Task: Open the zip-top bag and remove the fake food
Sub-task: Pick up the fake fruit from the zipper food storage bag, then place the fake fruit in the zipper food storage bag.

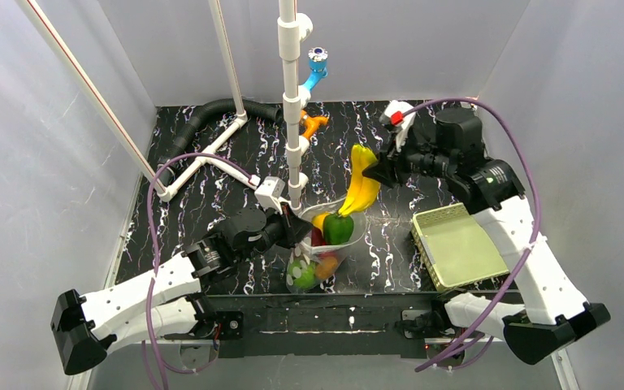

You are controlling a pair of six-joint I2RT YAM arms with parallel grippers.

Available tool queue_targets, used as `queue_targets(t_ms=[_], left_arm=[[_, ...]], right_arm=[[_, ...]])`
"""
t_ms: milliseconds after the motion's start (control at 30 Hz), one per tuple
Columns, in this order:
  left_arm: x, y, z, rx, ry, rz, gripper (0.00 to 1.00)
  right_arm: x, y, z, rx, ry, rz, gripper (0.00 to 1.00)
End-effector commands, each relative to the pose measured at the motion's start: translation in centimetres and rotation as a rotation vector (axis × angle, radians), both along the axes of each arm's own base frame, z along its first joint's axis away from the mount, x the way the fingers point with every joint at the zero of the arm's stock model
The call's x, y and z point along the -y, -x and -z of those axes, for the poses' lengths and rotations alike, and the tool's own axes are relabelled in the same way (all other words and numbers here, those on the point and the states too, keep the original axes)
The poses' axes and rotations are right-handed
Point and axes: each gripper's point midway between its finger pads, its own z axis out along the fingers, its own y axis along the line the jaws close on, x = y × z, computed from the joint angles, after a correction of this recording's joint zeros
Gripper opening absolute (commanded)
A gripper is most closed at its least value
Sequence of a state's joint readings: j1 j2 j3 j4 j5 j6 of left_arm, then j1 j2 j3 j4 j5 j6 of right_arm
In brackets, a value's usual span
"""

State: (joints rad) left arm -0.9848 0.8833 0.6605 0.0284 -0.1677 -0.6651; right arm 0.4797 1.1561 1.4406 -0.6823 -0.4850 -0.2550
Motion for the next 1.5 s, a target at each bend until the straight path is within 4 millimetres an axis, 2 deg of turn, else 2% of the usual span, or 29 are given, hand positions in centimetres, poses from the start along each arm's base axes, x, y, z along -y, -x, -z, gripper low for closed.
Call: queue_targets(t_ms=[0, 367, 467, 733, 1467], left_arm=[[-0.3, 0.2, -0.8, 0.027, 0.024, 0.001, 0.00], [-0.6, 0.3, -0.9, 0.033, 0.032, -0.003, 0.00], [-0.8, 0.4, -1.0, 0.036, 0.036, -0.002, 0.00], [-1.2, 0.7, -1.0, 0.046, 0.046, -0.002, 0.00], [-1.5, 1.0, -0.7, 0.050, 0.054, 0.006, 0.00]], right_arm=[[0.8, 1.2, -2.5, 0.022, -0.108, -0.005, 0.01], [2.8, 1.9, -2.1, 0.000, -0.156, 0.018, 0.01], [3.9, 2.0, -1.9, -0.004, -0.175, 0.034, 0.01], [6.2, 1.2, -0.7, 0.004, -0.170, 0.119, 0.01], [7.9, 0.3, 0.7, 0.015, -0.144, 0.200, 0.01]])
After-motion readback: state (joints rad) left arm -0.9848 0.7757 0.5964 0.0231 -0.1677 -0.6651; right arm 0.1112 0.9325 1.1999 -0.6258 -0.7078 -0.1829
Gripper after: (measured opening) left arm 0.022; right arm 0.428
